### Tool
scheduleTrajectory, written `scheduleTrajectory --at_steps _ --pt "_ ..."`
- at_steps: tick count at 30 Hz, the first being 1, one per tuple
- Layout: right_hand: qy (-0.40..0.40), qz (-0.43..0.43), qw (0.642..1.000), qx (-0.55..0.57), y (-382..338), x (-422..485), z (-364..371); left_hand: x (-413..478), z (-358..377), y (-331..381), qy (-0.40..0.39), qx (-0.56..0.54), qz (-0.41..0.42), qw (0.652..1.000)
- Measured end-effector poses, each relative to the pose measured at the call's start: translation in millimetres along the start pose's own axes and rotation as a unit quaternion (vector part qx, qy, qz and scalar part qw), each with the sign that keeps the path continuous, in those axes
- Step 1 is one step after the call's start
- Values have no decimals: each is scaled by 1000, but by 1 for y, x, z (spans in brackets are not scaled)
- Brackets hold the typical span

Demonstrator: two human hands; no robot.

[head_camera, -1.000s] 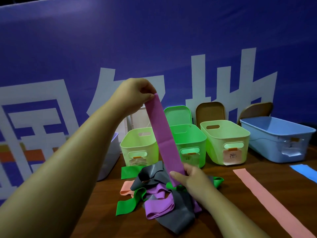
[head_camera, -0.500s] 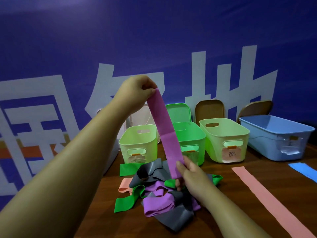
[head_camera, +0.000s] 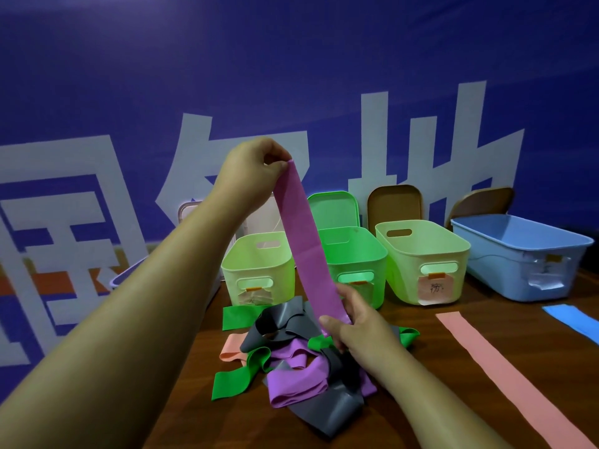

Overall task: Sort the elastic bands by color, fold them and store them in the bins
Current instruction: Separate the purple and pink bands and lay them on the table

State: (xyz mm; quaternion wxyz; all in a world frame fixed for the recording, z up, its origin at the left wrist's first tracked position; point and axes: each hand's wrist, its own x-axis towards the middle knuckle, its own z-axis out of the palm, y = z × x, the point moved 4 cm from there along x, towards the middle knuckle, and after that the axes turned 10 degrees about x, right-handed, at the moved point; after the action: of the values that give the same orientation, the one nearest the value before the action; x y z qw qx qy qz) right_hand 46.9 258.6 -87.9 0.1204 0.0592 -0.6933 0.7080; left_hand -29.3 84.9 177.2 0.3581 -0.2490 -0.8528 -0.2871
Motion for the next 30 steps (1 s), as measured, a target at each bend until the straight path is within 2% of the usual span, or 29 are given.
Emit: scheduleTrajectory --at_steps 7,10,16,23,30 --pt "-32 -41 997 -50 -9 -5 5 4 -4 -8 2 40 -18 999" --pt "-38 -48 998 -23 -10 -5 3 4 -4 -14 1 45 -29 999" --pt "4 -30 998 -63 -2 1 0 -2 -7 -27 3 38 -59 997" --pt "77 -5 997 24 9 5 -16 -33 -19 -58 -32 33 -114 992" --pt "121 37 972 200 15 10 -22 -102 -33 -104 -73 6 -213 974"
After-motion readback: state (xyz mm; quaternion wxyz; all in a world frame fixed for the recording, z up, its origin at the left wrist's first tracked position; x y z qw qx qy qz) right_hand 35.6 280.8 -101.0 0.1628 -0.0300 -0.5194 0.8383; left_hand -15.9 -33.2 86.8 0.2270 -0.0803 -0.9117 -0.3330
